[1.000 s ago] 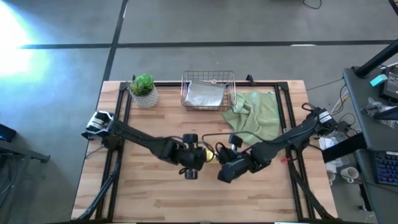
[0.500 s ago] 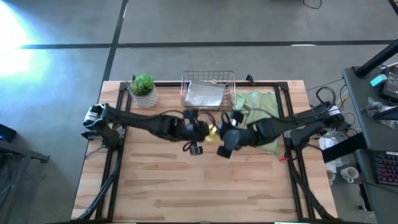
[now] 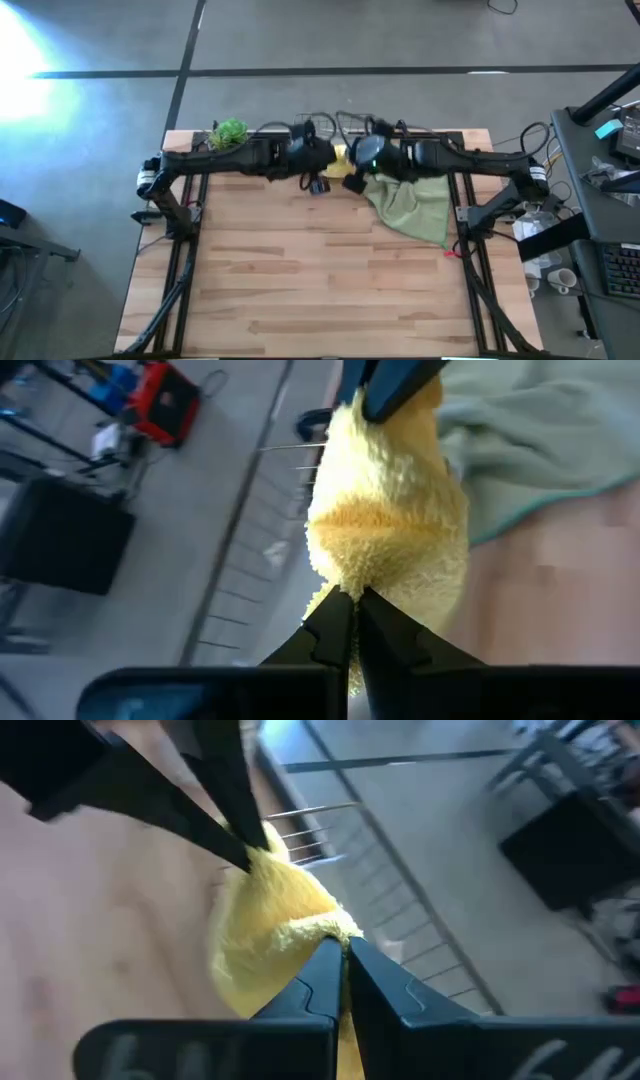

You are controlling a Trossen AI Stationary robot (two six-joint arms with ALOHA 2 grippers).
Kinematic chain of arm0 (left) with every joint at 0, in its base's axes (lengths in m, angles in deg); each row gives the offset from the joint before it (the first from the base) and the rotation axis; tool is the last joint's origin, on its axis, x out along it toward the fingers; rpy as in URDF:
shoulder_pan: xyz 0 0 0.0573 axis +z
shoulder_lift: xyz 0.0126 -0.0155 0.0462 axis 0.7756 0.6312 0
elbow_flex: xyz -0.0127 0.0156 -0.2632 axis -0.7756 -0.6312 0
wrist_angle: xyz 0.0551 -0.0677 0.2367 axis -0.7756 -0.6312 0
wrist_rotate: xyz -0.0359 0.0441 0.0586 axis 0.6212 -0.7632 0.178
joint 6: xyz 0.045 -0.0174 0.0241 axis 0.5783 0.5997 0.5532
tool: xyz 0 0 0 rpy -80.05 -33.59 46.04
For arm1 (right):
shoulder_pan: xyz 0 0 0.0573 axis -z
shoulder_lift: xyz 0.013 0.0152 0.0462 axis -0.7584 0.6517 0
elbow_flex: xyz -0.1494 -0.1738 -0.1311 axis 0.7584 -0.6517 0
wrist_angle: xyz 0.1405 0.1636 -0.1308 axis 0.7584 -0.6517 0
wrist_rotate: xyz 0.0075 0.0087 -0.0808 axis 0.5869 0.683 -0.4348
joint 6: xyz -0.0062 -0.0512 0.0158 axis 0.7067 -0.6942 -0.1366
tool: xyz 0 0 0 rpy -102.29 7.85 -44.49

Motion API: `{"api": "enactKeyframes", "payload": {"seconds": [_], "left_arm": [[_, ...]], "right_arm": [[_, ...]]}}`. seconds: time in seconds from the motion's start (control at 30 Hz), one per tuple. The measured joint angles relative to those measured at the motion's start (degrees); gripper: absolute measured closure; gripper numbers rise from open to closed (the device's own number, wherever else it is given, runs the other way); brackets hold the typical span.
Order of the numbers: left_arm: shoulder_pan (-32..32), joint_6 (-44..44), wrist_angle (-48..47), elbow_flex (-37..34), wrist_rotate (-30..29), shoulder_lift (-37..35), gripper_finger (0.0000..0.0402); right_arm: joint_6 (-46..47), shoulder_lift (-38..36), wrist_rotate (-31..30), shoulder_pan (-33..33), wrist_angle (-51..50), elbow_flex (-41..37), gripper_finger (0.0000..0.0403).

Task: Fold microfiber towels
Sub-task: Put the folded yellow towel into the wire basket

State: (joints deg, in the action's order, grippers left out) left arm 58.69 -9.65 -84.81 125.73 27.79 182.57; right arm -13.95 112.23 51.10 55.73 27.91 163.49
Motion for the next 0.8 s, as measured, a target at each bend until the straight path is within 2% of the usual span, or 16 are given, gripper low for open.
{"api": "enactKeyframes", "payload": {"seconds": [0.43, 0.6, 0.8], "left_arm": [[14.17, 10.94, 14.41, 0.39, 0.49, 0.36, 0.0401], [18.85, 12.50, 19.17, 0.42, 5.35, 1.38, 0.0401], [22.90, 17.59, 25.86, 0.52, 5.73, 4.62, 0.0401]], "right_arm": [[-7.02, 3.56, 10.94, 18.56, 14.52, 0.17, 0.0394], [-10.07, 7.43, 11.30, 23.30, 18.81, 1.87, 0.0394], [-15.50, 14.44, 11.38, 27.53, 19.20, 9.12, 0.0394]]}}
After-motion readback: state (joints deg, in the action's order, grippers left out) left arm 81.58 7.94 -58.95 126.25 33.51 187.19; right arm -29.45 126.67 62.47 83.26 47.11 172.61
